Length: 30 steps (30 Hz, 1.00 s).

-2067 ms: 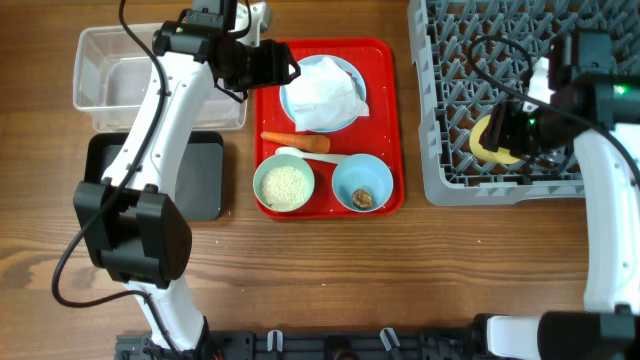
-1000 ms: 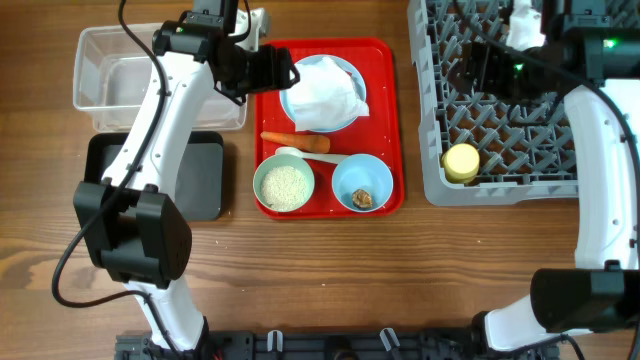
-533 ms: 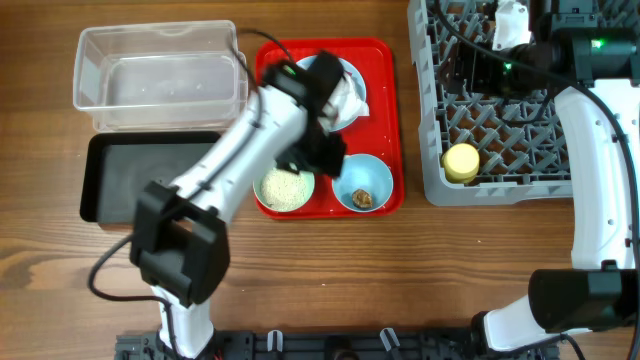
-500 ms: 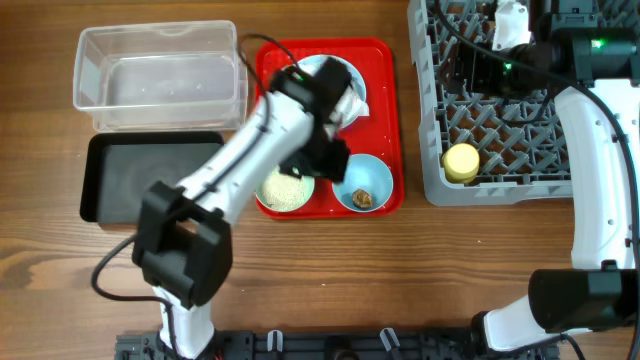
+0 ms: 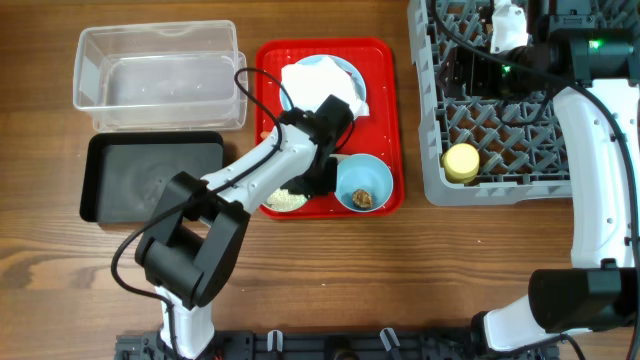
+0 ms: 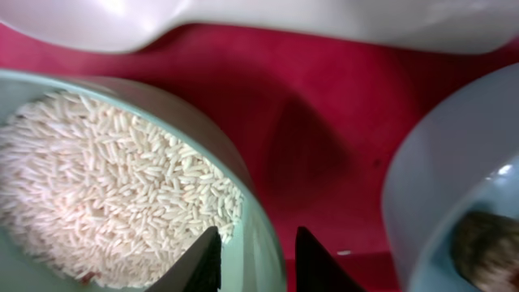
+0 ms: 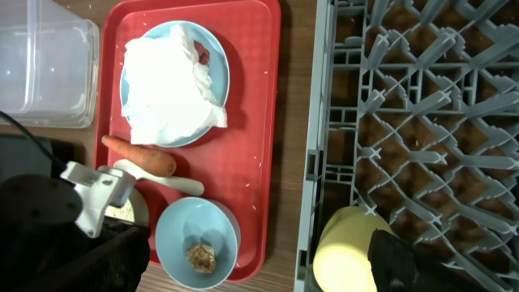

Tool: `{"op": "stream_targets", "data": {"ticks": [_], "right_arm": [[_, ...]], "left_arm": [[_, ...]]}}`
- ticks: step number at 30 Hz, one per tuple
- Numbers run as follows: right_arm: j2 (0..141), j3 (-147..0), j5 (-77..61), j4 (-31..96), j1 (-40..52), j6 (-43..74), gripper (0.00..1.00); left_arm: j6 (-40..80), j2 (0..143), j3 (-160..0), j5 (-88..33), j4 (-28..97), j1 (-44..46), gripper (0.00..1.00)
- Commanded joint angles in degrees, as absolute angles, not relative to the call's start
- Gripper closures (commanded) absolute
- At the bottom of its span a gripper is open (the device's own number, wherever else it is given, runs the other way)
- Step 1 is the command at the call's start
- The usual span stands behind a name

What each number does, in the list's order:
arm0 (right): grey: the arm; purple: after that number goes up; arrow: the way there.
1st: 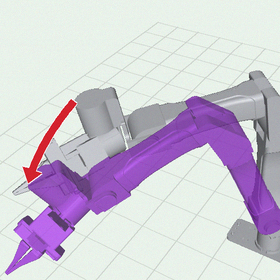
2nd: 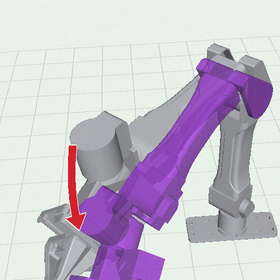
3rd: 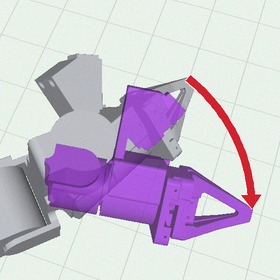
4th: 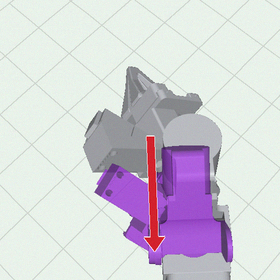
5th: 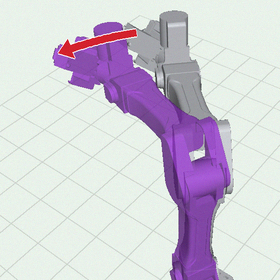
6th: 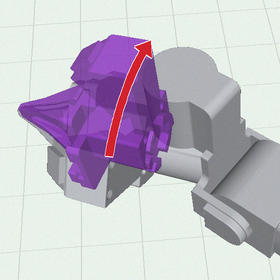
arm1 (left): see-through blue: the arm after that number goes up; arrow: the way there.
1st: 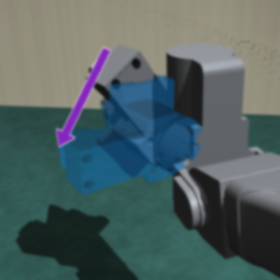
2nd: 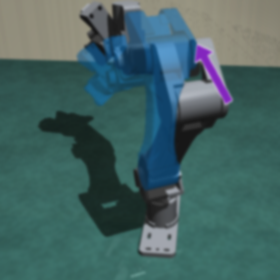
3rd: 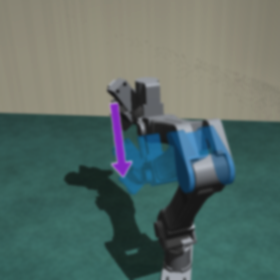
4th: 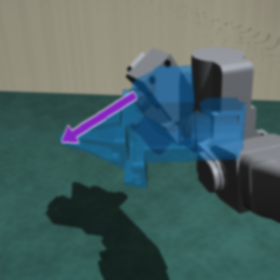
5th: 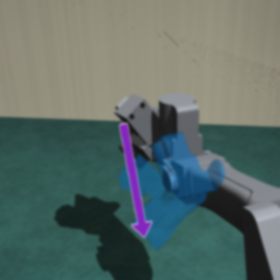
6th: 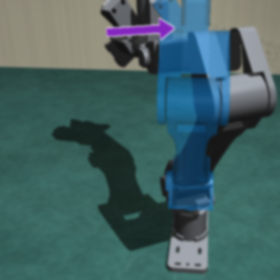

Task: Sort waste into correct bins and load items into the dishwasher rack
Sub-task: 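Grasp the green bowl of rice with the left gripper, then tip the green bowl over the black tray to dump the rice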

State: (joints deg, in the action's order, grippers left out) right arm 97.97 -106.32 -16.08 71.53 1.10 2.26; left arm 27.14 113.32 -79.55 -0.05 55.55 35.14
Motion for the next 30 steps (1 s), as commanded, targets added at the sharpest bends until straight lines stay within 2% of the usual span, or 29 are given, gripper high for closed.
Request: {"op": "stream_targets", "data": {"ticks": [1, 3, 6, 7, 9, 11, 13, 14, 18, 21, 25, 30], "right_arm": [[98.04, -105.95, -16.49, 71.40, 1.23, 1.50, 0.10], [98.04, -105.95, -16.10, 71.37, 1.23, 1.50, 0.11], [98.04, -105.95, -16.05, 71.24, 1.23, 1.45, 0.10], [98.04, -105.95, -15.62, 71.18, 1.23, 1.50, 0.11], [98.04, -105.95, -14.57, 71.20, 1.23, 1.48, 0.10], [98.04, -105.95, -14.59, 71.16, 1.23, 1.48, 0.10], [98.04, -105.95, -14.57, 71.11, 1.23, 1.45, 0.11], [98.04, -105.95, -14.39, 71.09, 1.23, 1.50, 0.10], [98.04, -105.95, -13.72, 71.00, 1.23, 1.48, 0.11], [98.04, -105.95, -13.72, 71.11, 1.23, 1.48, 0.10], [98.04, -105.95, -12.21, 71.61, 1.23, 1.45, 0.10], [98.04, -105.95, -12.21, 71.75, 1.23, 1.45, 0.11]], "left_arm": [[27.46, 113.25, -76.31, 1.67, 54.63, 35.03, 0.80], [27.44, 113.25, -76.31, 3.36, 54.33, 35.03, 0.80], [27.44, 113.25, -76.86, 3.29, 54.46, 35.03, 0.88], [27.44, 113.23, -78.11, 3.29, 55.31, 35.03, 0.88], [27.27, 113.23, -80.29, 3.31, 55.94, 35.03, 0.80], [27.27, 113.25, -80.75, 3.33, 55.68, 34.98, 0.79], [27.27, 113.25, -80.75, 3.31, 55.72, 34.98, 0.85], [27.27, 113.25, -80.75, 3.31, 55.70, 34.98, 0.96], [27.27, 113.14, -81.60, 2.83, 57.47, 34.92, 0.96], [27.29, 111.83, -90.04, 1.78, 64.31, 33.63, 0.96], [27.16, 108.49, -97.56, -6.63, 68.69, 27.35, 0.96], [17.93, 105.47, -97.56, -20.47, 71.77, 11.53, 0.96]]}}
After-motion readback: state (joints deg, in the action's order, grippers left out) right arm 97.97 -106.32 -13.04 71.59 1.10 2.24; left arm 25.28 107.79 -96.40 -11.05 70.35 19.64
